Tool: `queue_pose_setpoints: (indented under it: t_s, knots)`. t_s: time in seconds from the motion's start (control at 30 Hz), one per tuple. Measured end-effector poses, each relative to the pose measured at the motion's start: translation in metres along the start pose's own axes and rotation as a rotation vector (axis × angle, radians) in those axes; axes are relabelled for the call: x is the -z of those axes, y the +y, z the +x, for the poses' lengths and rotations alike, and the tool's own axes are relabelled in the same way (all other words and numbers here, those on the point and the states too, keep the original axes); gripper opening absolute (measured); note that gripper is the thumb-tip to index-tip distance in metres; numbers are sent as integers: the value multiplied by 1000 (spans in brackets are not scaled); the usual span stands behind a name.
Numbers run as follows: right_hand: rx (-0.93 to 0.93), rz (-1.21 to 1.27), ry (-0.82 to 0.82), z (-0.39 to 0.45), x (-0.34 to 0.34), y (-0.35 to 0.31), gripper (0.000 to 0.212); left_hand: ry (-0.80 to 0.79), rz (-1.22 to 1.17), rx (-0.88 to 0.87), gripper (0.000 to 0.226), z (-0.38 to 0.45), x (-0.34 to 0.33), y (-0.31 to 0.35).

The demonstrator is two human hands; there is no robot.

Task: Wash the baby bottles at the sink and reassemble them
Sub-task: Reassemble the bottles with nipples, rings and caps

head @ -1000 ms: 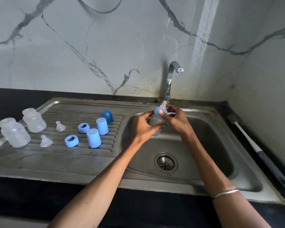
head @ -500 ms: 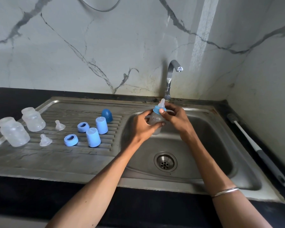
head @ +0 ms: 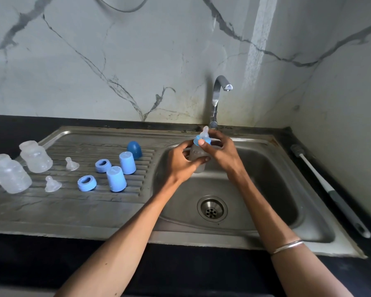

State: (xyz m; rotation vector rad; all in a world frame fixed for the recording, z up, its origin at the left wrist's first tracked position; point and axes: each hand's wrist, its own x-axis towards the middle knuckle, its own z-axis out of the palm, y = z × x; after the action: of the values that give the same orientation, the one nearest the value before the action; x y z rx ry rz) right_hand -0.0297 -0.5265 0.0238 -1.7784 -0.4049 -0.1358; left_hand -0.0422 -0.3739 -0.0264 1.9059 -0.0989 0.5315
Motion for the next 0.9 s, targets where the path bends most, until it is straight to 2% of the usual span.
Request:
queue_pose_setpoints:
  t_s: [0.13, 0.37, 0.47, 0.6, 0.9]
  knots:
    - [33, 180, -111, 4, 13, 2, 44, 0, 24, -35, 64, 4, -2, -9]
    - [11, 45, 39, 0, 1, -1, 46, -18, 64, -46, 59, 3, -3, -11]
    - [19, 15, -47, 1, 9, 1, 46, -33, -25, -53, 61, 5, 0, -5]
    - [47, 132, -184, -1, 16, -1, 40, -100, -50, -78, 57, 3, 1, -3]
    - [55, 105, -10, 0, -3, 1, 46, 34, 40, -45, 56, -2, -3, -5]
